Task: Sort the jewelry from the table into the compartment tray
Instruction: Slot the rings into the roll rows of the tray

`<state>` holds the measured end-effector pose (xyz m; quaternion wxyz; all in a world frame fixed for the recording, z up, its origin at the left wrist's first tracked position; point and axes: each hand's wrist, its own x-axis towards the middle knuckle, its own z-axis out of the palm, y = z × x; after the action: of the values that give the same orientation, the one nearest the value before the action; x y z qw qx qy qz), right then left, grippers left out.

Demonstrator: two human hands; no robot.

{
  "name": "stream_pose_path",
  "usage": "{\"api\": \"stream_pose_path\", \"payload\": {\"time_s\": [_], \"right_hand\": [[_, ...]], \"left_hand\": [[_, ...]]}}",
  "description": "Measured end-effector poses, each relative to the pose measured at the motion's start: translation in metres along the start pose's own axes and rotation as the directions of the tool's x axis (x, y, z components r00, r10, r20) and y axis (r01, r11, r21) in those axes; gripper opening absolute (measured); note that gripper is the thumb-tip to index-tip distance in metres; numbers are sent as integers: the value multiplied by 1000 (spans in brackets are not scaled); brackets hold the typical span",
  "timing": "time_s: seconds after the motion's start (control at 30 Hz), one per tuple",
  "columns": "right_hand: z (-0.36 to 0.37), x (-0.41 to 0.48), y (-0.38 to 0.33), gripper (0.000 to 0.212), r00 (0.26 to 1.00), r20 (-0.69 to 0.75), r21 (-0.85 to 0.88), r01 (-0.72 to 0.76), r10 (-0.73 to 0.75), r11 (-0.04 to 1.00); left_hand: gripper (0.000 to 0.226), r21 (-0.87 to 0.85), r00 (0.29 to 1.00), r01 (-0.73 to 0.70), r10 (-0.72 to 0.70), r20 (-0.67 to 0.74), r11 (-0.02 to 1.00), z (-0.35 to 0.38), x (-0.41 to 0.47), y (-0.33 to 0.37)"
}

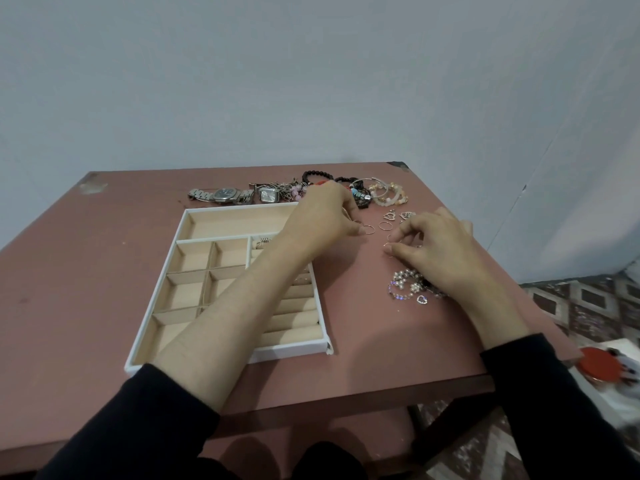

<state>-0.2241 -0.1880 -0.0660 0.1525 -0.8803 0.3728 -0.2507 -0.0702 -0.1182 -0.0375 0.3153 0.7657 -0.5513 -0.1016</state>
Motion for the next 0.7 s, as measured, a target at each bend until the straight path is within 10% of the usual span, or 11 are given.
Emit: {"api": "stream_pose_path", "payload": {"time_s": [0.3, 0.7], "right_hand": [[-1, 0, -14, 11, 991, -119, 542, 20, 54, 840], [25, -23, -80, 15, 973, 107, 758, 53, -204, 650]], "left_hand": [[5, -157, 992, -13, -7, -129, 988, -45, -48, -25], [6, -383, 964, -32, -72, -255, 923, -52, -114, -54]]}}
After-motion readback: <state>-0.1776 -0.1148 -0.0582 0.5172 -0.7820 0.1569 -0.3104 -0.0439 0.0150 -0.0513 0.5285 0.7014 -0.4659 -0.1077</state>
